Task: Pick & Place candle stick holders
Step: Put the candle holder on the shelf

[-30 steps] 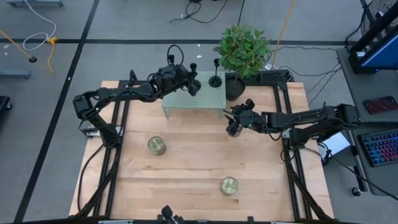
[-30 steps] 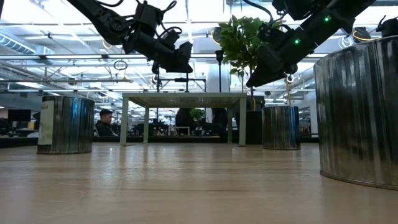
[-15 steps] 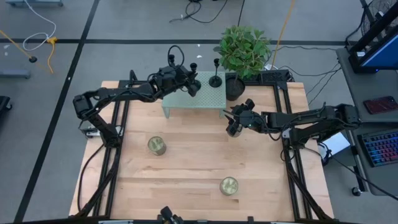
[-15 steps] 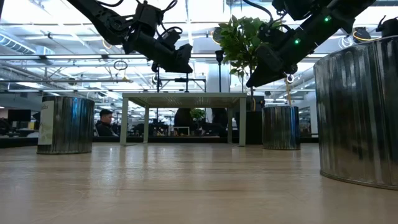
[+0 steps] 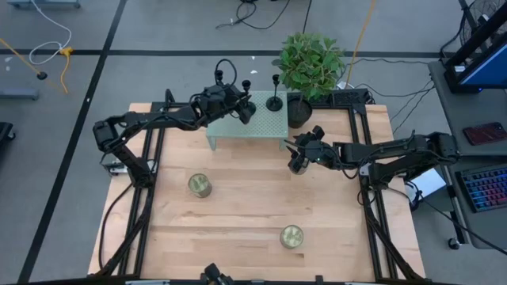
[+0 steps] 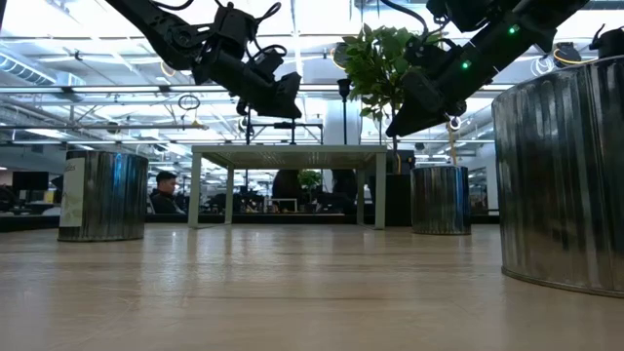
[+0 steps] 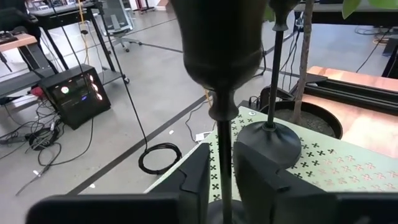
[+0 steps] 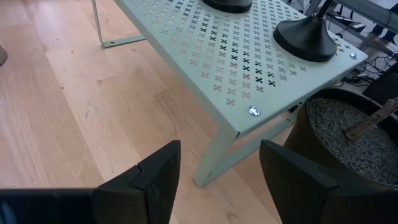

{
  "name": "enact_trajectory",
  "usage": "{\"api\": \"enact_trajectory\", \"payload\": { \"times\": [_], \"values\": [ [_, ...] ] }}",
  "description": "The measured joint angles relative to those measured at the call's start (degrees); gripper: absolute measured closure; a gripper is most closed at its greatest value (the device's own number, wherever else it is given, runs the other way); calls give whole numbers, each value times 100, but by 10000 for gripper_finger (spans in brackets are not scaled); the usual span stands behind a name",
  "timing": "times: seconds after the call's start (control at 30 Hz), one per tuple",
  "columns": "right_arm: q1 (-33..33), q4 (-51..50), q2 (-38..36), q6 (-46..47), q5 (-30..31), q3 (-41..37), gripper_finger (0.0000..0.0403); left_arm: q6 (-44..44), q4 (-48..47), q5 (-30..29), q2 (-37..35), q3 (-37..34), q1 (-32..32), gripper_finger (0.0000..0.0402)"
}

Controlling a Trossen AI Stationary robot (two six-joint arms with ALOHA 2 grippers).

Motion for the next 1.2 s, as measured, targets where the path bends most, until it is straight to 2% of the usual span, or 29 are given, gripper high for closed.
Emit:
{"api": "enact_trajectory", "payload": {
  "times": [0.27,0.43,0.57,0.7,0.83,0.97,1.13,1.2],
  "values": [
    [0,0,0,0,0,0,188,10,-82,-25,0,0,-55,240],
    [0,0,0,-21,0,0,188,35,-328,-576,-28,-2,-255,229],
    [0,-6,2,-42,0,0,188,-60,-810,-986,-235,-4,-406,241],
    [0,-33,2,-44,0,0,188,-437,-1600,-973,-397,-7,-609,255],
    [0,-46,2,-42,0,0,188,-769,-1935,-970,-415,-9,-757,273],
    [0,-46,2,-29,0,0,188,-928,-1892,-957,-219,-7,-872,313],
    [0,-44,2,-8,0,0,188,-1019,-1864,-975,105,-7,-874,389],
    [0,-44,2,-7,2,0,188,-1091,-1756,-1021,227,-7,-822,394]
  ]
}}
